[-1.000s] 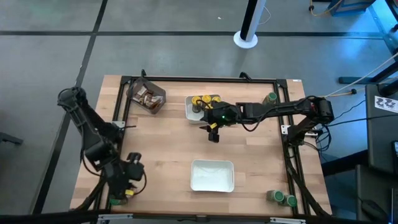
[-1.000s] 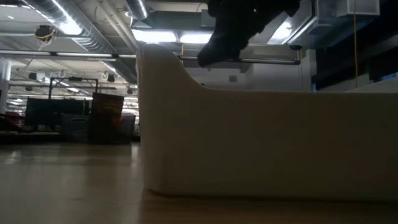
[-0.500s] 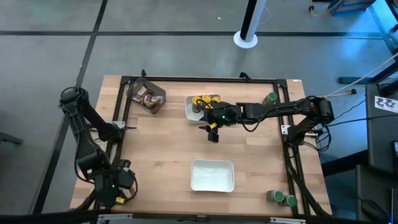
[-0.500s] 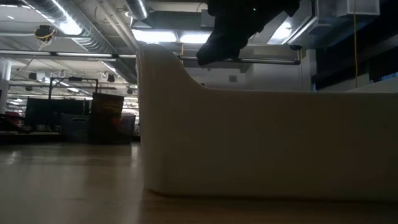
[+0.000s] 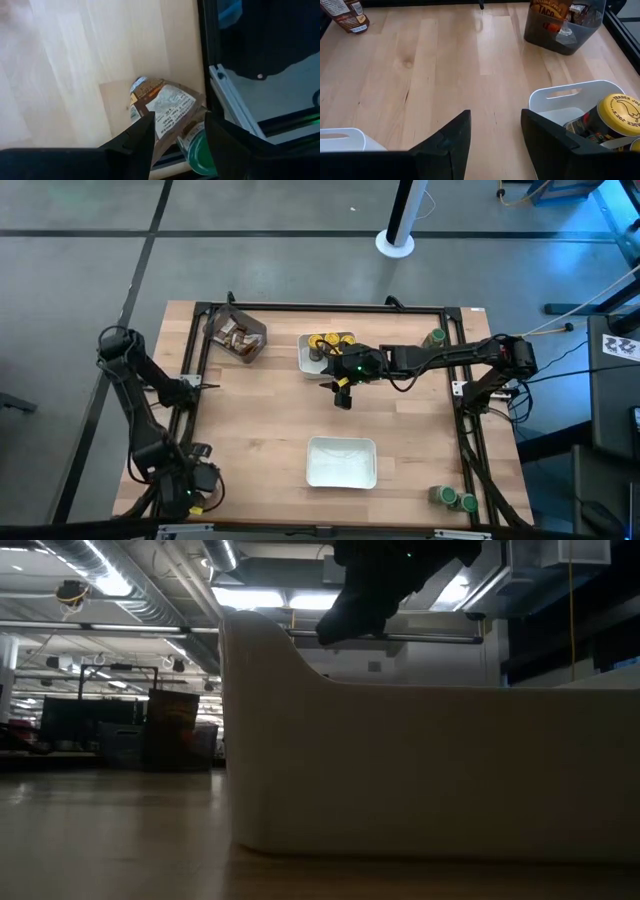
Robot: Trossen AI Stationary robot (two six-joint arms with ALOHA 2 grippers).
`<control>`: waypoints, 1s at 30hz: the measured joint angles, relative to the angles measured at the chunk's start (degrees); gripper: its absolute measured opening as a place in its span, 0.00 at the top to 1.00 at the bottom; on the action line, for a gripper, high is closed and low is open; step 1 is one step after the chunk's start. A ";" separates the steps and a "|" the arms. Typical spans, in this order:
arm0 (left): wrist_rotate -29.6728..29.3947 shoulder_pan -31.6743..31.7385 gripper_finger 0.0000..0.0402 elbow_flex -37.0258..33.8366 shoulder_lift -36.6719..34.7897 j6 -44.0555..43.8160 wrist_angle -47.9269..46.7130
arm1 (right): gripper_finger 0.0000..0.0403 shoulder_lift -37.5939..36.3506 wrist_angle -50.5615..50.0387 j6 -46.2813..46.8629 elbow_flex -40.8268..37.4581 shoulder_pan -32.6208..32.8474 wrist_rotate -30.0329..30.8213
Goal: Sort spices by type
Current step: Put the orange seasoning pack into the black bin
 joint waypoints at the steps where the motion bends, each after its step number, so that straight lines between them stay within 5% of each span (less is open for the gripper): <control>1: 0.03 -0.07 0.61 0.00 0.32 0.93 -0.13 | 0.57 0.00 0.00 0.00 0.00 0.00 0.00; 9: 0.03 -0.01 0.65 -0.02 2.65 5.82 -0.47 | 0.57 0.00 0.02 0.00 0.00 0.00 0.00; 19: 0.04 1.14 0.98 -0.02 2.63 7.43 -0.44 | 0.57 0.00 0.02 -0.01 0.00 -0.02 0.01; 30: 1.07 6.74 1.00 1.22 1.31 -1.54 -2.48 | 0.57 0.00 -0.02 0.00 0.00 -0.02 0.01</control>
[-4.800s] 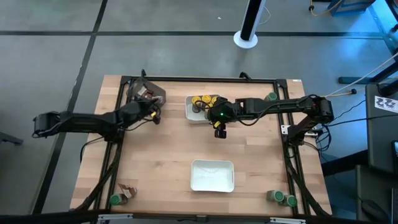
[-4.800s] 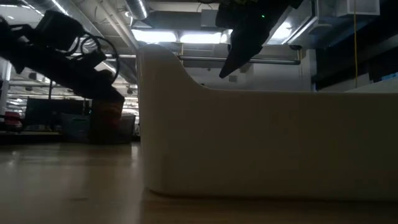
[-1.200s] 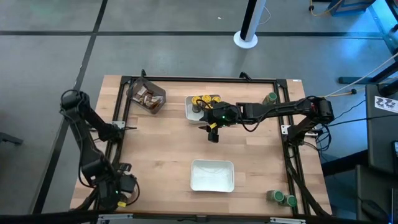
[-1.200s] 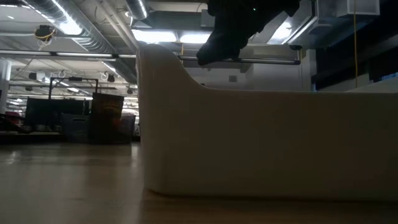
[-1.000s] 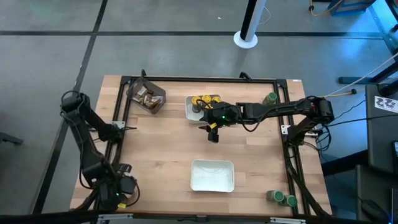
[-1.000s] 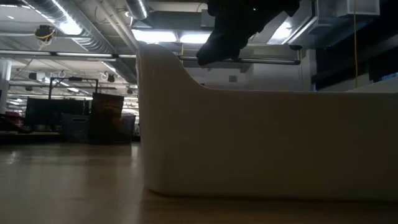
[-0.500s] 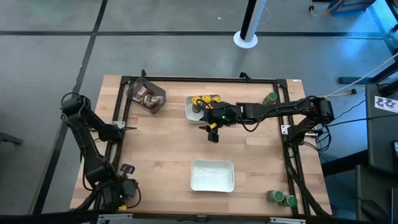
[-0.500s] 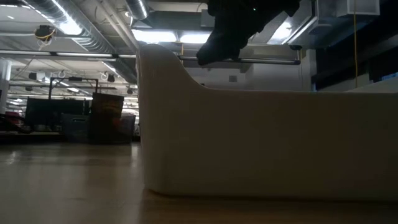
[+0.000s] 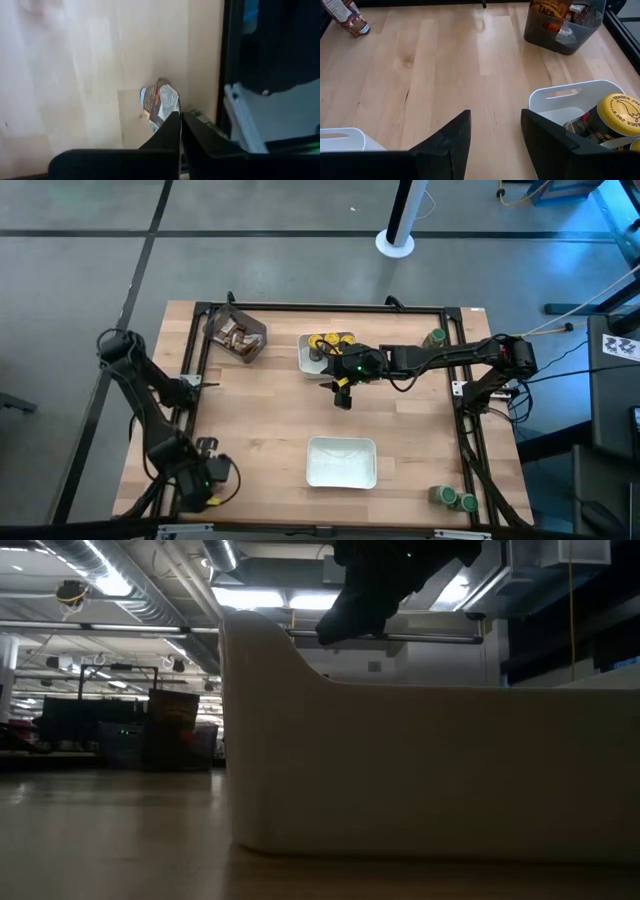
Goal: Sort spices by type
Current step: Put the orange seasoning pack into the black bin
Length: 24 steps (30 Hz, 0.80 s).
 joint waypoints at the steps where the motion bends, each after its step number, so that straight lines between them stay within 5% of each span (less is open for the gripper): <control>1: -0.05 0.78 1.00 0.37 -0.54 -0.34 -0.48 | 0.57 0.00 -0.02 -0.01 0.00 0.00 -0.01; 19: -2.12 4.92 1.00 0.85 -5.54 -1.69 -1.28 | 0.57 0.00 -0.15 -0.02 0.00 0.00 0.00; 24: -2.17 3.96 0.92 0.85 -5.52 -4.62 -2.28 | 0.57 0.08 -0.13 -0.02 0.00 0.00 -0.01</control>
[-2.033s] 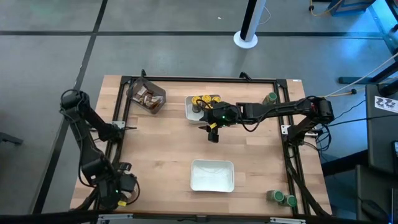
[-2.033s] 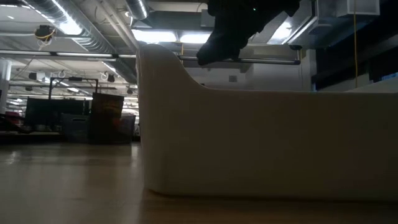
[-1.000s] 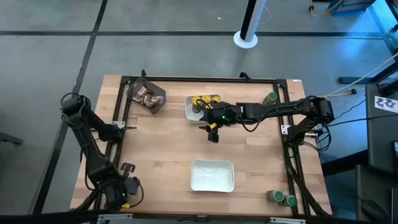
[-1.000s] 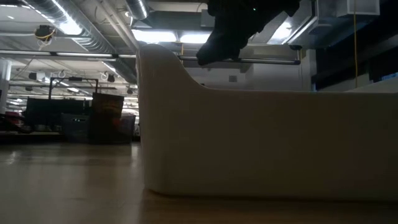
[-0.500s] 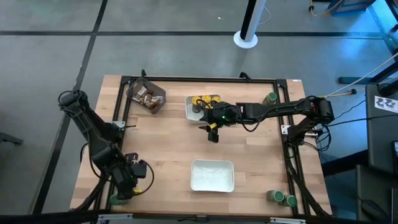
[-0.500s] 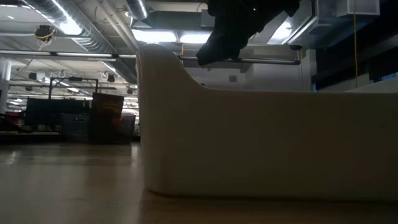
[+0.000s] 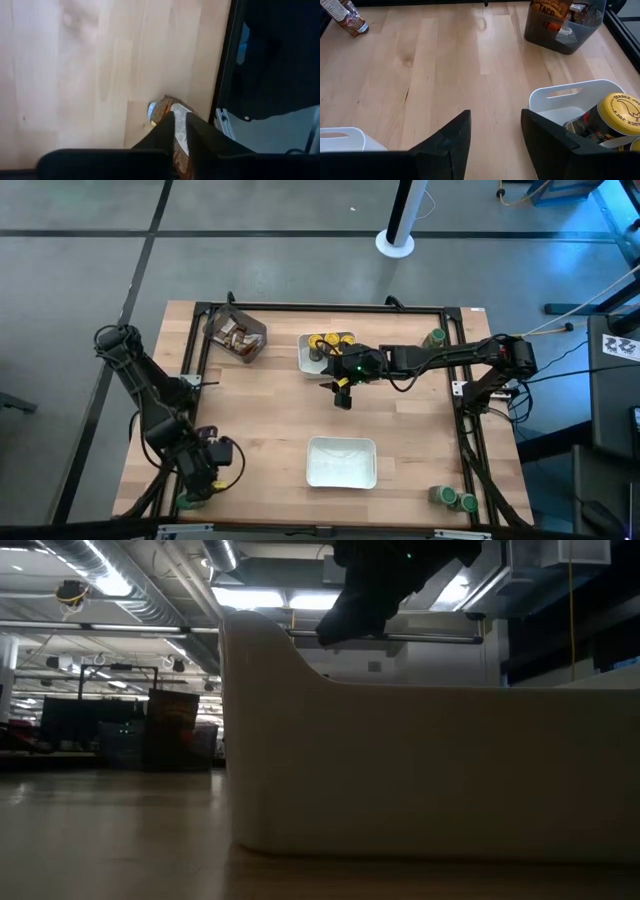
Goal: Sort spices by type
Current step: Put the orange seasoning pack into the black bin
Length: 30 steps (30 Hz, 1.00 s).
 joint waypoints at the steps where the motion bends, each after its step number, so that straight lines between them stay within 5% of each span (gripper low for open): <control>1: -0.11 -0.35 0.89 0.00 0.00 -0.60 0.01 | 0.57 0.07 0.00 0.00 0.00 0.00 0.02; 11: -1.25 -3.70 0.63 0.00 0.04 -6.76 0.86 | 0.57 2.20 -0.04 0.00 0.02 0.00 0.02; 30: -0.97 -7.68 0.60 -5.76 3.91 -5.87 8.63 | 0.57 2.31 0.24 0.00 0.02 -0.11 0.04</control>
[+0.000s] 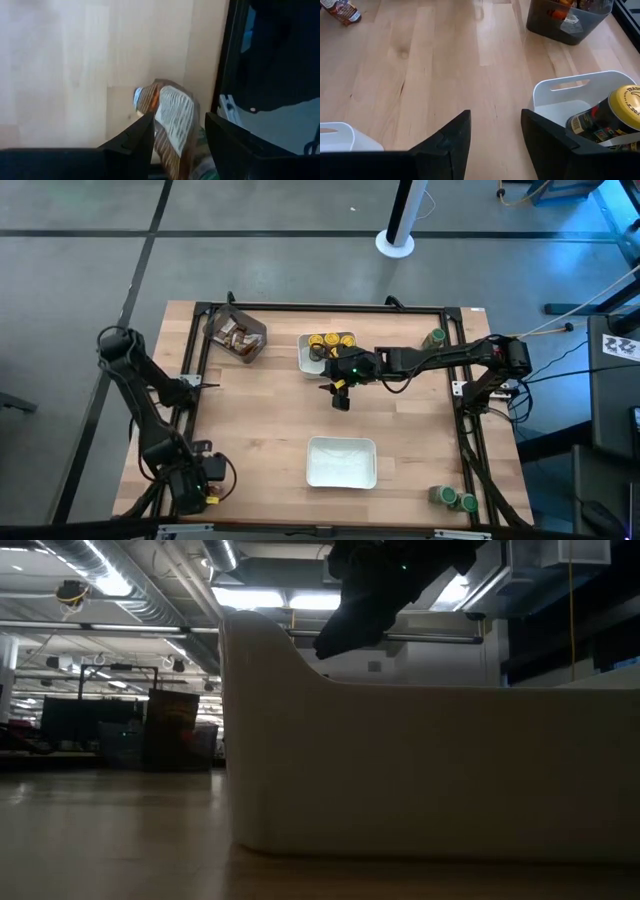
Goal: Sort spices by type
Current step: Put the orange seasoning pack into the black bin
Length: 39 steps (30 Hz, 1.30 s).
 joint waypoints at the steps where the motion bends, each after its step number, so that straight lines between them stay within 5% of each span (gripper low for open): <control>1: 0.06 0.00 0.60 -0.25 0.32 0.89 0.46 | 0.57 -0.01 -0.02 0.00 0.00 0.00 0.01; 13: 0.15 0.02 0.64 -0.84 5.54 7.56 0.61 | 0.57 0.02 -0.02 -0.02 0.00 0.01 0.01; 23: 0.38 0.87 0.98 -0.84 7.52 8.10 0.63 | 0.57 0.01 0.23 -0.02 0.00 0.01 0.01; 39: -2.87 6.79 1.00 1.04 1.55 6.82 -5.96 | 0.57 0.02 0.31 0.00 0.00 0.01 0.01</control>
